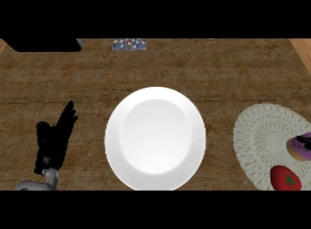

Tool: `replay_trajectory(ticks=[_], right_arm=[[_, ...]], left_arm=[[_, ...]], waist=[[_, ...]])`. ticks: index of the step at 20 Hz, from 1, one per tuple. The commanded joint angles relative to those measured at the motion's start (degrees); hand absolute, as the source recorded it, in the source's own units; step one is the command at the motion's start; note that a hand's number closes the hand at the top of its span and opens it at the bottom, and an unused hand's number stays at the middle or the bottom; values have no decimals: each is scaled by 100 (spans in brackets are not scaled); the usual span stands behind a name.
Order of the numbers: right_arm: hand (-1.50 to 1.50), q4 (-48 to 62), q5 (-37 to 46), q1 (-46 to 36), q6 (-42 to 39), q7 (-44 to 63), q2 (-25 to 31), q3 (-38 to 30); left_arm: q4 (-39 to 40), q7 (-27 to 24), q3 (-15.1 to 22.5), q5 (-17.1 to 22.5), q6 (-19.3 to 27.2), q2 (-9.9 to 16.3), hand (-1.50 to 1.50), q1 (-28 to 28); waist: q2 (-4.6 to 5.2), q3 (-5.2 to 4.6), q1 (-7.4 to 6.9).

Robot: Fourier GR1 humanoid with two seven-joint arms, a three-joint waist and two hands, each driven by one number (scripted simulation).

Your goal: Pick the tomato from the placemat and place it in the plate

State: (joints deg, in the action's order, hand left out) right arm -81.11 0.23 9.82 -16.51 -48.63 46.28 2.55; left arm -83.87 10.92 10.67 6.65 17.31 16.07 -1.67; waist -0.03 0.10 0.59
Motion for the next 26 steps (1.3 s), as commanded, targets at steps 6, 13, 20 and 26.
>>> replay_trajectory(ticks=[6,13,20,26], right_arm=[[-150,-572,1333,-18,197,388,867,22],[-150,-769,2172,-44,-406,1080,1178,520],[-150,-334,2960,-561,-655,1337,376,740],[-150,-508,3405,-478,-903,1431,9,571]], left_arm=[[20,99,-147,19,-129,-7,0,-56],[-146,89,113,-355,123,-261,0,116],[-436,350,-235,-236,-350,-52,0,150],[-476,279,-239,-514,-290,-336,0,270]], waist=[[-9,-17,-33],[3,-12,-71],[1,-9,-84],[-2,-10,-68]])
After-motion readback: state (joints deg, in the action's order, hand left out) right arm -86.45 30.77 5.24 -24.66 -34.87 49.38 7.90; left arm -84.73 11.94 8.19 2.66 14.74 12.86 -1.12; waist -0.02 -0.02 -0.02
